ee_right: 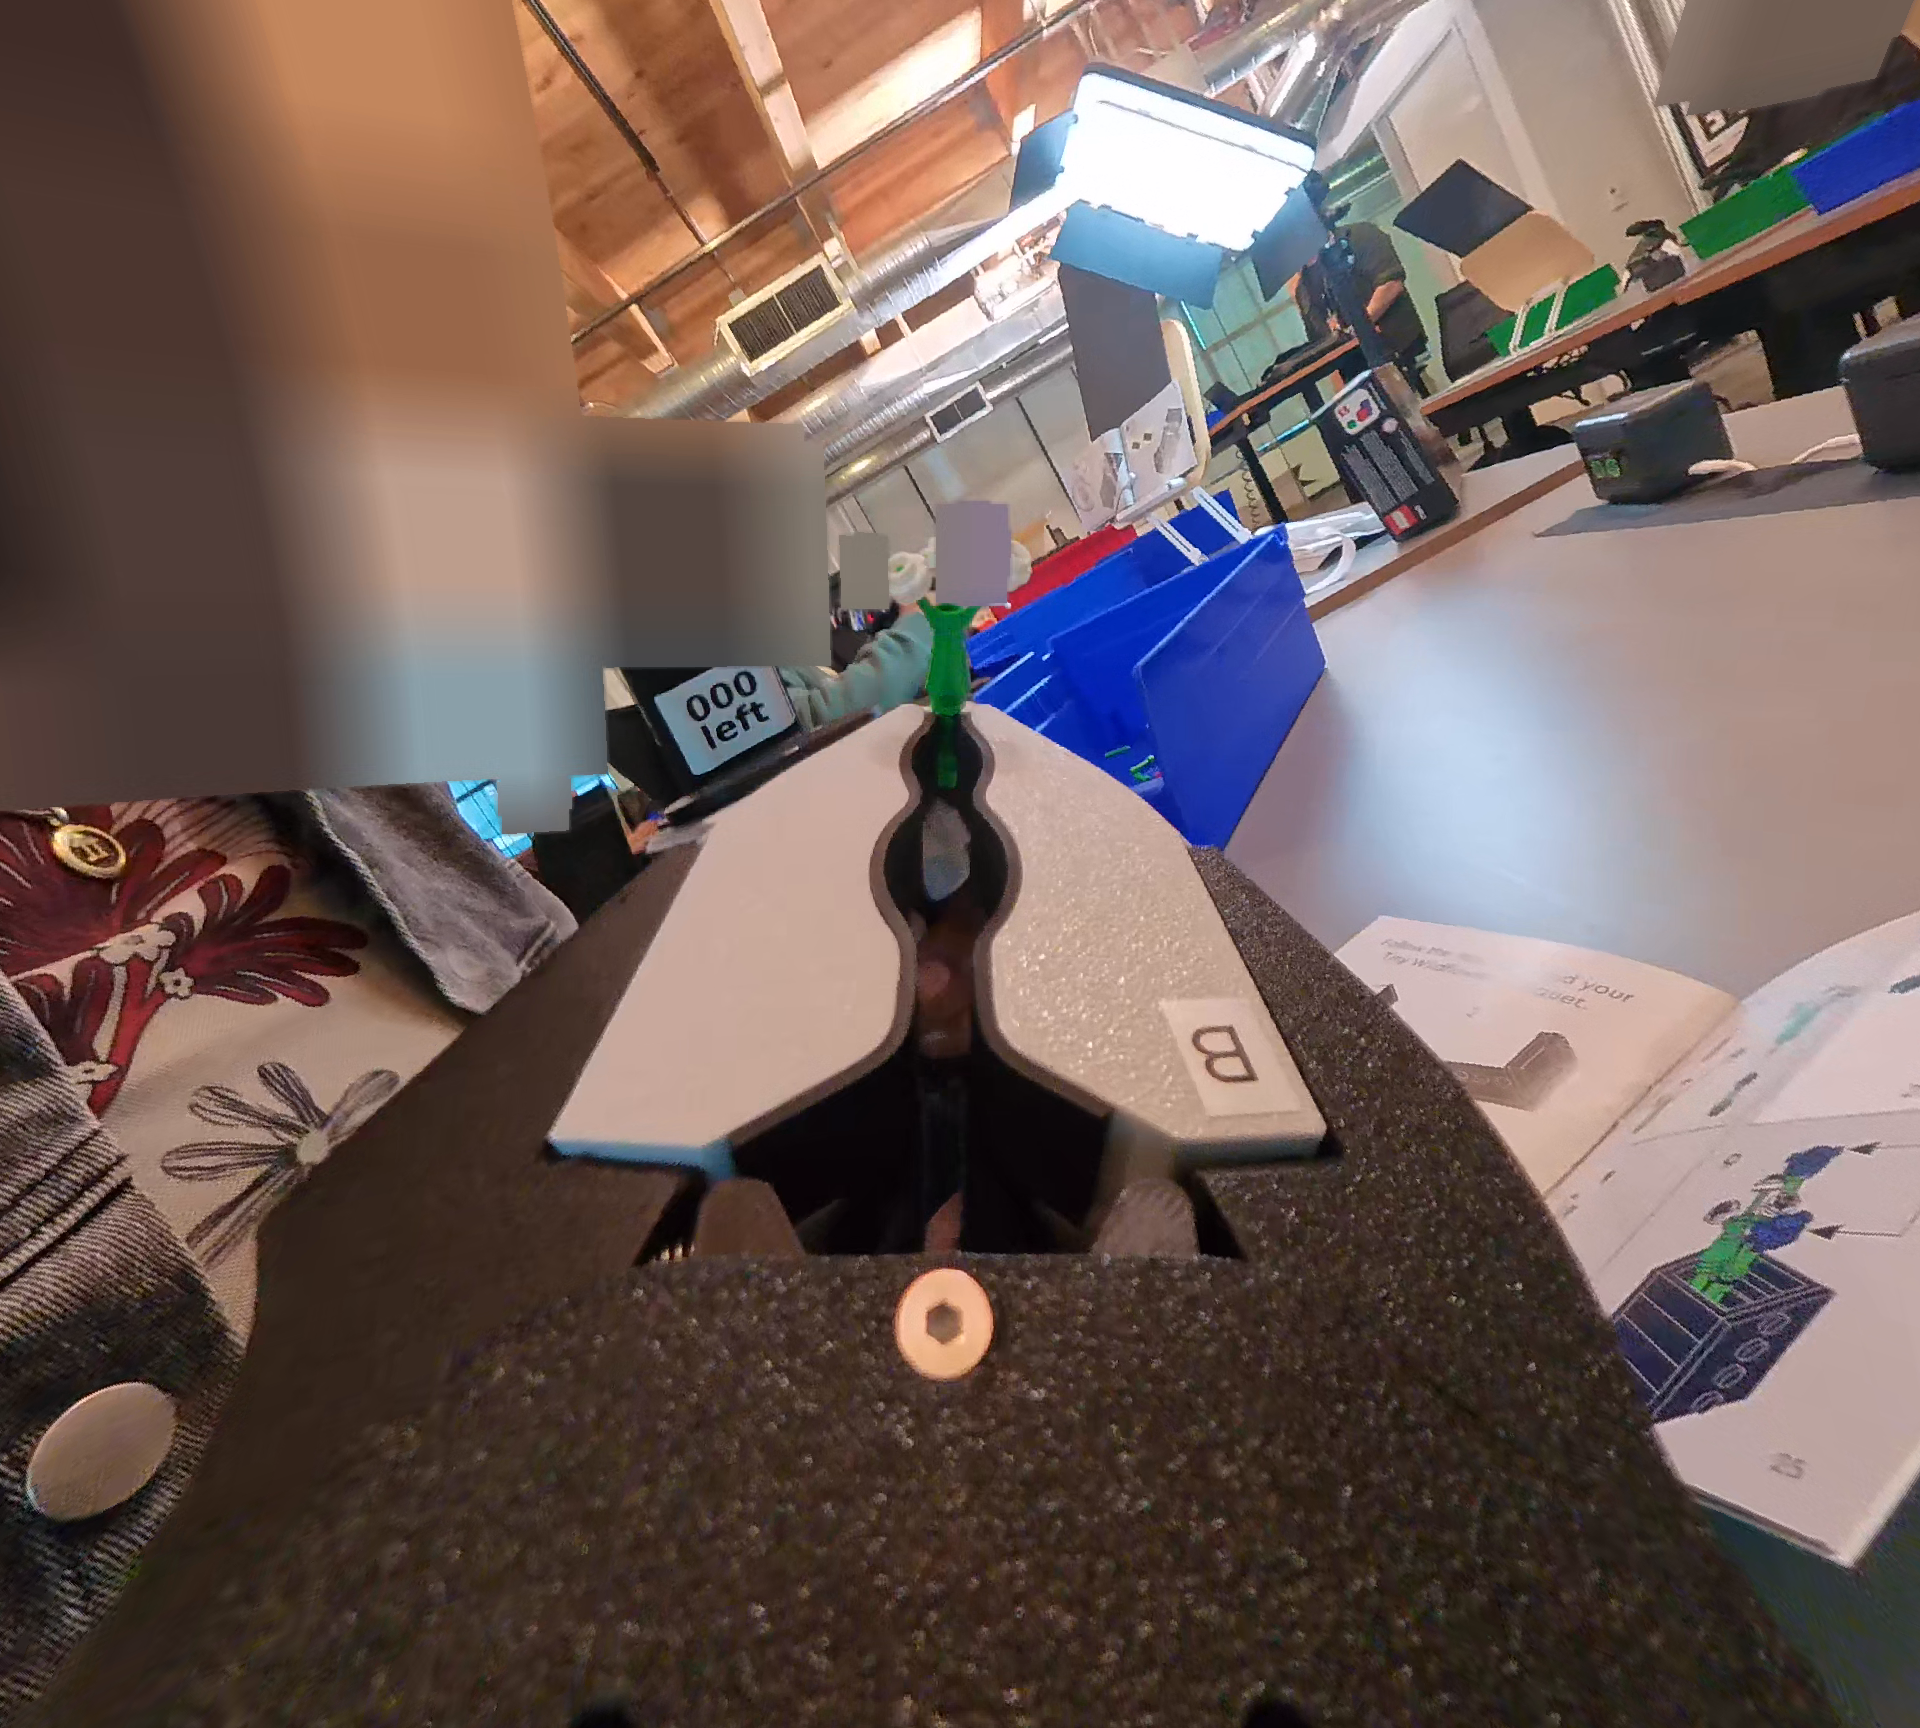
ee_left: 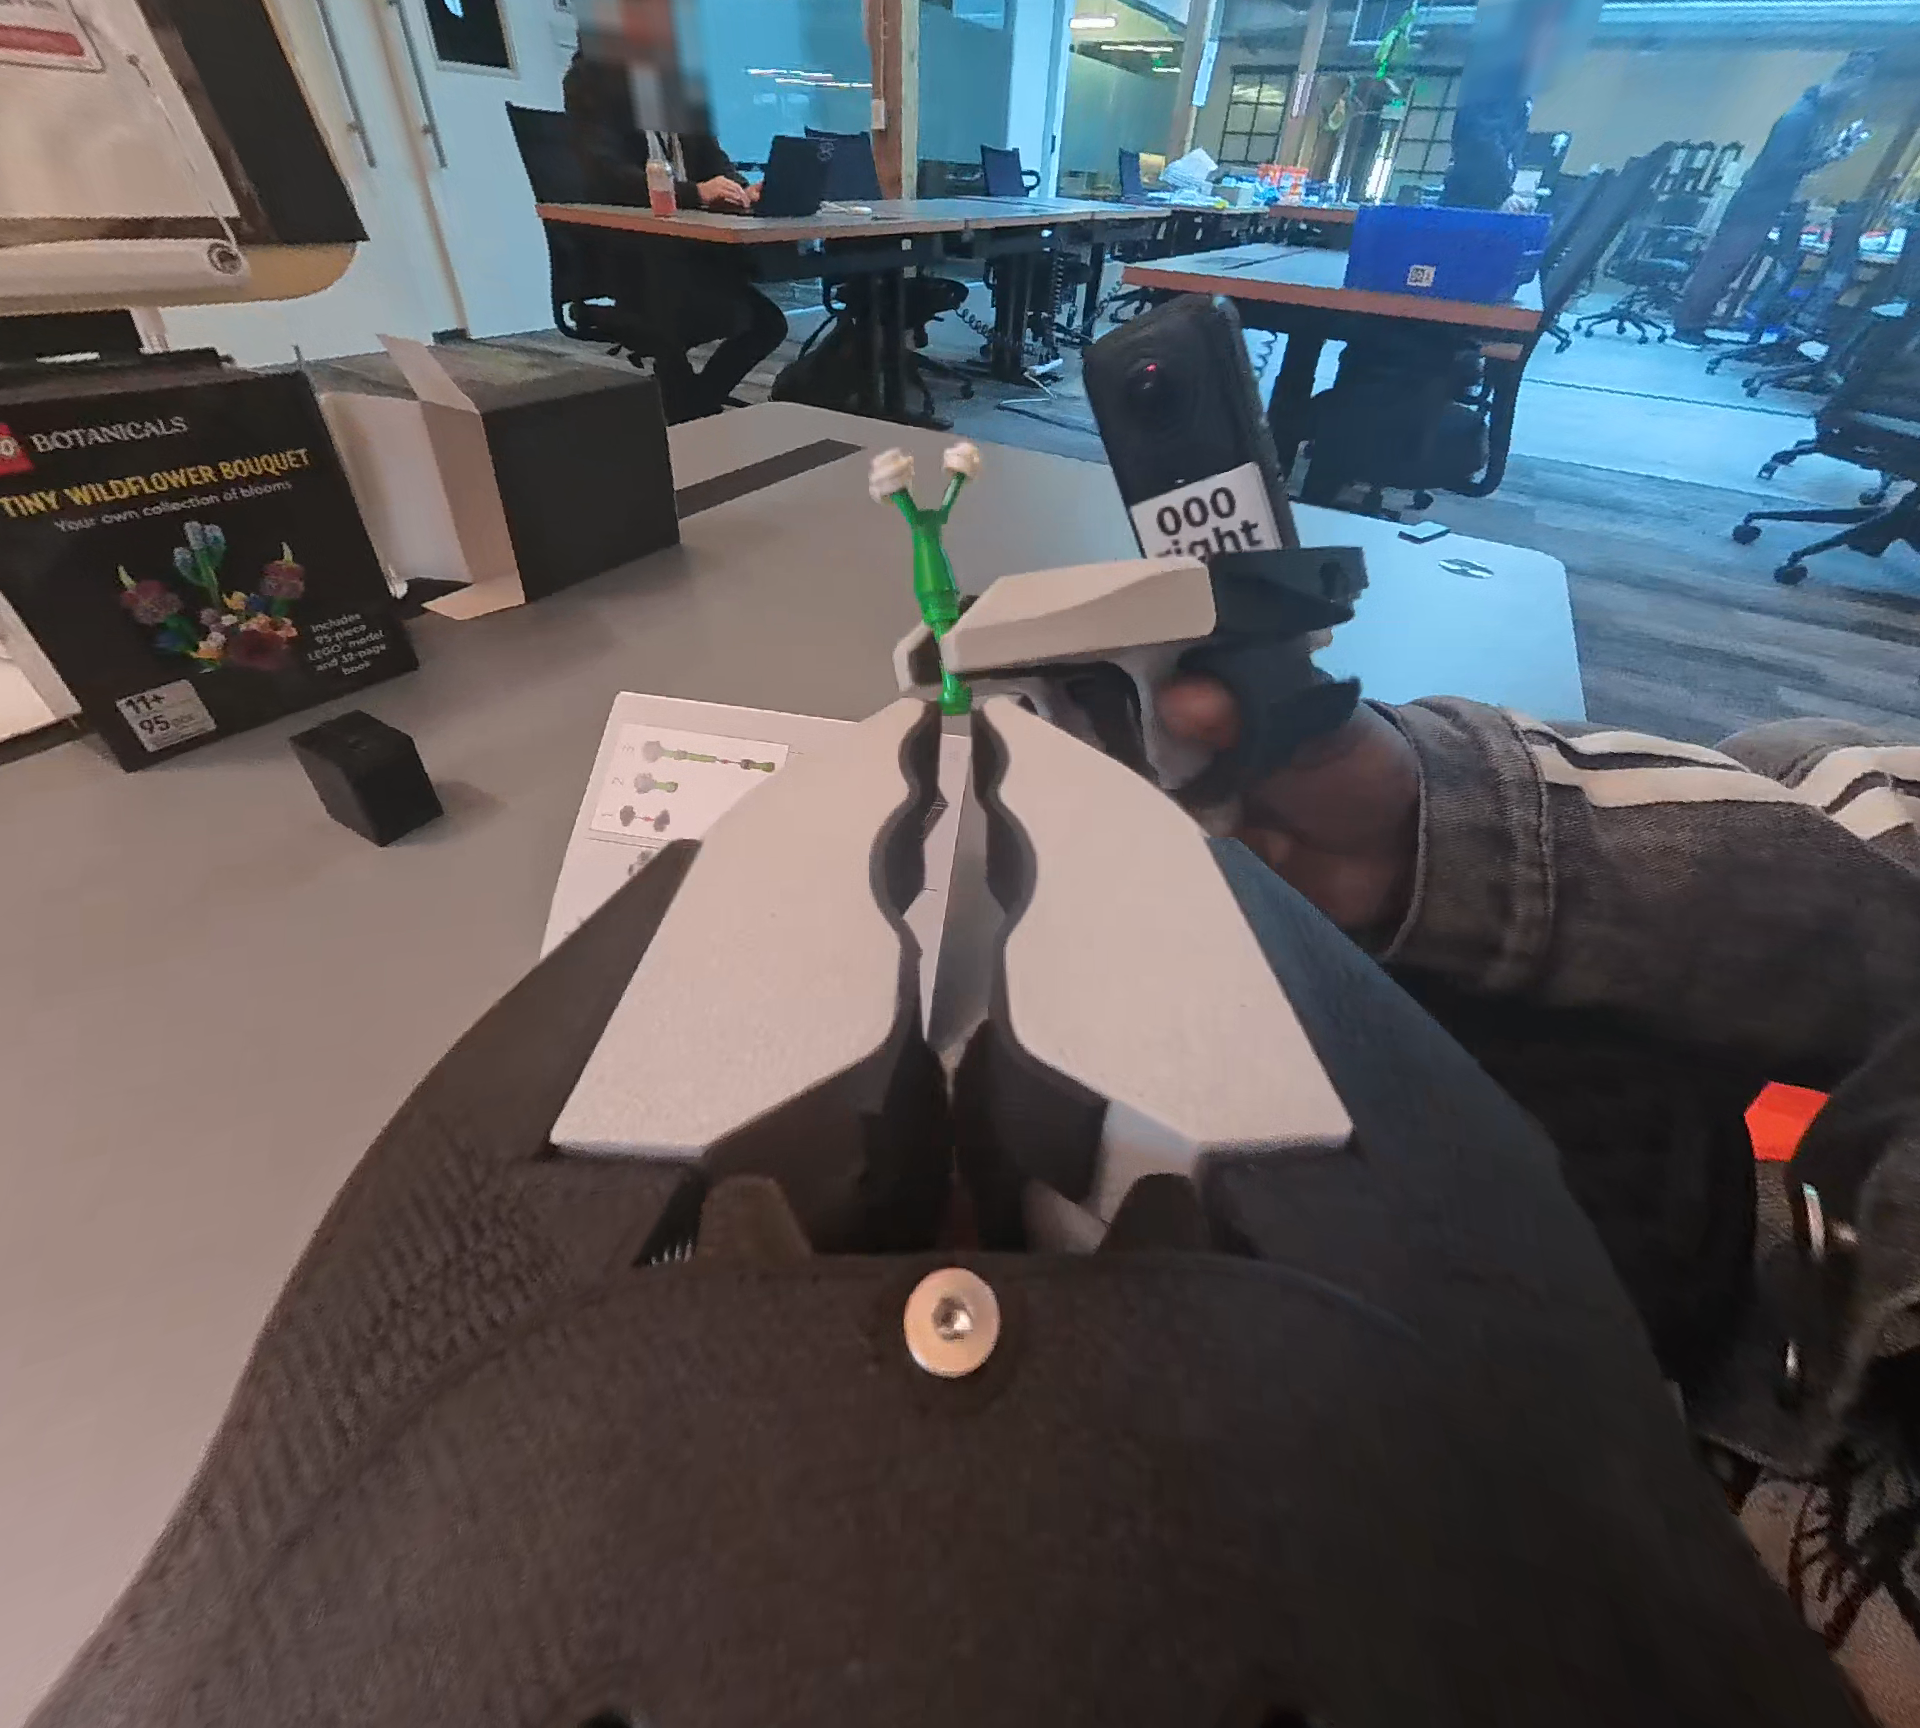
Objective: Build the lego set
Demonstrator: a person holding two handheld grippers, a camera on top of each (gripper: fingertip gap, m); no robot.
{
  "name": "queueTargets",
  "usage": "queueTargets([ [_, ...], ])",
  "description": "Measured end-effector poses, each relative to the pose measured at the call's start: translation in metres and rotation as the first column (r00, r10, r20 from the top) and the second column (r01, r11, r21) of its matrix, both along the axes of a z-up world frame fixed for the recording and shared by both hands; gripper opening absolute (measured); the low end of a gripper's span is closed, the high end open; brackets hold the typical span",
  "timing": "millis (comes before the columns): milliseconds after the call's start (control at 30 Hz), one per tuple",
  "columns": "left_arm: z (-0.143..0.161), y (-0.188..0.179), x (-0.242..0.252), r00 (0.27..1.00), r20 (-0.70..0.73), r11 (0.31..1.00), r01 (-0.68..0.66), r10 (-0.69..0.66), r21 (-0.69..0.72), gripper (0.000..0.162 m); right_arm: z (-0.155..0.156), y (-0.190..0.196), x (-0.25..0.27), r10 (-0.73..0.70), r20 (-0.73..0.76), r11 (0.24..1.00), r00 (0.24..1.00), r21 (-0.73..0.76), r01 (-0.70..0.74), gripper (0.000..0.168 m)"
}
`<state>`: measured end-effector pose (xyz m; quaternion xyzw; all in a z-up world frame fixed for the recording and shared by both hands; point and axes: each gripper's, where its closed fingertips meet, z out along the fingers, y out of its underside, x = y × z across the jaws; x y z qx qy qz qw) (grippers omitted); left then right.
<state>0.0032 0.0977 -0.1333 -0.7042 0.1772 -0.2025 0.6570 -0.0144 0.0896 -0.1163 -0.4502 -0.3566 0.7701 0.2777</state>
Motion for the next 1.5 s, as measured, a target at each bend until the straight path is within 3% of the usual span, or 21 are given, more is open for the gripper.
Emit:
queueTargets([
  [567, -0.009, -0.002, -0.002, 0.998, 0.036, 0.998, 0.056, -0.055, -0.03, 0.005, -0.01, 0.0, -0.003, -0.059, 0.073, 0.991, 0.996, 0.128, 0.049, 0.009],
  [700, -0.014, -0.002, -0.003, 0.999, 0.008, 0.998, 0.053, -0.052, -0.04, 0.005, 0.002, 0.002, 0.004, -0.036, -0.002, 0.996, 0.999, 0.08, 0.036, 0.016],
  [833, -0.016, -0.003, -0.004, 0.999, 0.015, 0.998, 0.052, -0.051, -0.038, 0.005, -0.002, 0.006, 0.005, -0.035, 0.021, 0.997, 0.999, 0.065, 0.034, 0.011],
  [1033, -0.012, -0.007, 0.001, 0.997, 0.019, 0.997, 0.08, -0.08, -0.001, 0.005, -0.014, -0.008, 0.002, -0.03, 0.104, 0.983, 0.994, 0.181, 0.011, 0.008],
  [1233, -0.013, -0.016, 0.01, 0.988, 0.039, 0.989, 0.147, -0.147, 0.013, 0.005, -0.015, -0.016, 0.01, -0.077, 0.098, 0.957, 0.992, 0.286, 0.046, 0.002],
  [1500, -0.013, -0.016, 0.01, 0.982, 0.088, 0.986, 0.166, -0.166, 0.006, 0.012, -0.015, -0.016, 0.012, -0.077, 0.075, 0.957, 0.994, 0.285, 0.053, 0.002],
])
